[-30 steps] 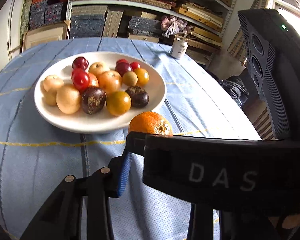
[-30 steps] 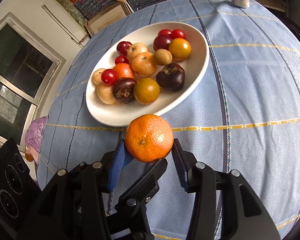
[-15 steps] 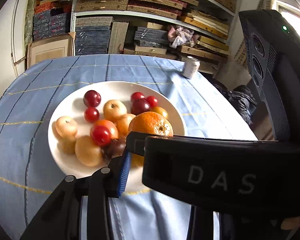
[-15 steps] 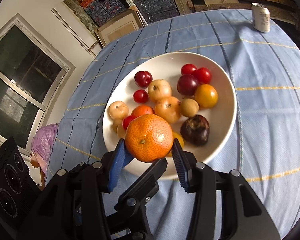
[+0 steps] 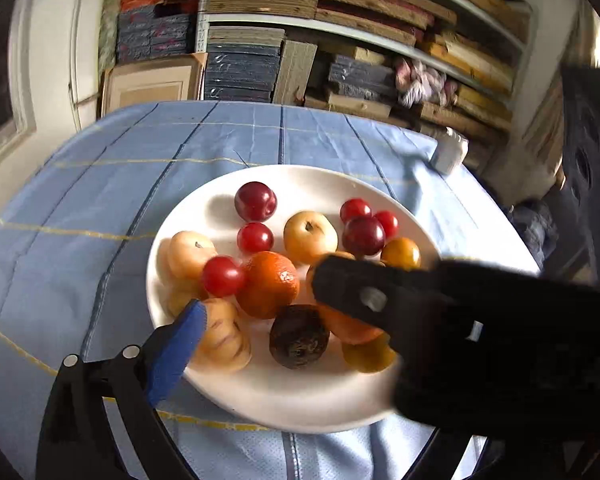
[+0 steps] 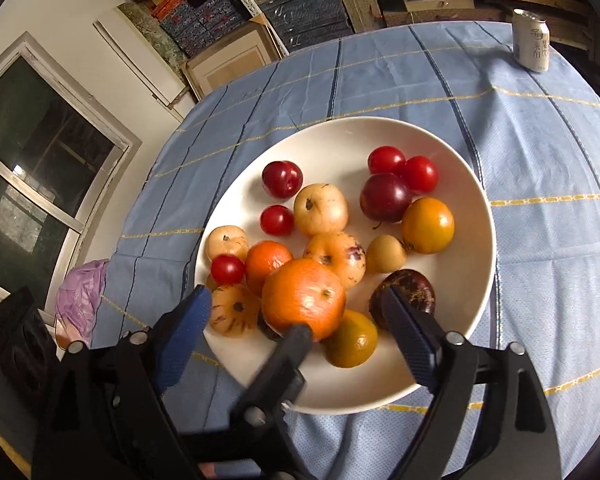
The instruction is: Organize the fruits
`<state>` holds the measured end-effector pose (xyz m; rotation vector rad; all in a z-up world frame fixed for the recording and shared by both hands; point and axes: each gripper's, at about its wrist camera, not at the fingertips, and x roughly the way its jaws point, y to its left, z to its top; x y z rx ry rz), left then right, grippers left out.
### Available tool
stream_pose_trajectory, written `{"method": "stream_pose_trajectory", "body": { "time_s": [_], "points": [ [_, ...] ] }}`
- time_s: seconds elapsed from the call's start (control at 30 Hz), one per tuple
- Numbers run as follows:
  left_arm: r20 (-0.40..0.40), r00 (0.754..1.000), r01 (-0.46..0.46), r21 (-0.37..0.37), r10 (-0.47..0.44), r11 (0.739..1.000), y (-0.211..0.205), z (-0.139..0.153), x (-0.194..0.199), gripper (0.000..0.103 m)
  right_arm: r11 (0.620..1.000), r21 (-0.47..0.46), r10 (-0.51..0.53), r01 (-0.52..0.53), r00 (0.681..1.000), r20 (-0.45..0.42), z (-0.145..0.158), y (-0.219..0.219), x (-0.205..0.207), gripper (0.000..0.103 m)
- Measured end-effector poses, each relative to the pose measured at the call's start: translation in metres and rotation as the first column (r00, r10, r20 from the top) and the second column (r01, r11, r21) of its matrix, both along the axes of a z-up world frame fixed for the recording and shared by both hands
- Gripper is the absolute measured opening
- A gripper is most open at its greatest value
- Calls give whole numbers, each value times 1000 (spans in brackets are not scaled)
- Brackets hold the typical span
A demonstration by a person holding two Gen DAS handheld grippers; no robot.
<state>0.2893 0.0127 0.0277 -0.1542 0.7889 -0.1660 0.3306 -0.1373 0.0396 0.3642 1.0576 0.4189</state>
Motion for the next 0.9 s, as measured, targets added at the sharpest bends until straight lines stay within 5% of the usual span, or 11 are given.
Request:
{"method": "stream_pose_trajectory", "body": {
  "time_s": [0.07, 0.2, 0.43, 0.63, 0.9],
  "points": [
    [-34, 999, -6, -33, 4, 999, 5, 0, -1, 96, 1000, -6, 5, -5, 1000, -11, -3, 2, -2, 86],
    [15, 1000, -19, 61, 18, 998, 4, 6, -14, 98, 1000, -21, -8, 8, 1000, 2, -1, 3, -12, 86],
    [66, 996, -65, 148, 56, 987, 21, 17, -47, 99, 979, -140, -116, 145, 974, 197, 19, -22, -51, 98],
    [72, 995, -84, 185, 72, 979, 26, 24, -76, 99, 923, -269, -178, 274, 927, 330, 9, -39, -101, 99],
    [79, 997, -41, 204, 26, 978, 17, 22, -108, 99, 904, -315, -170, 290, 918, 358, -8, -43, -144, 99]
  ]
}}
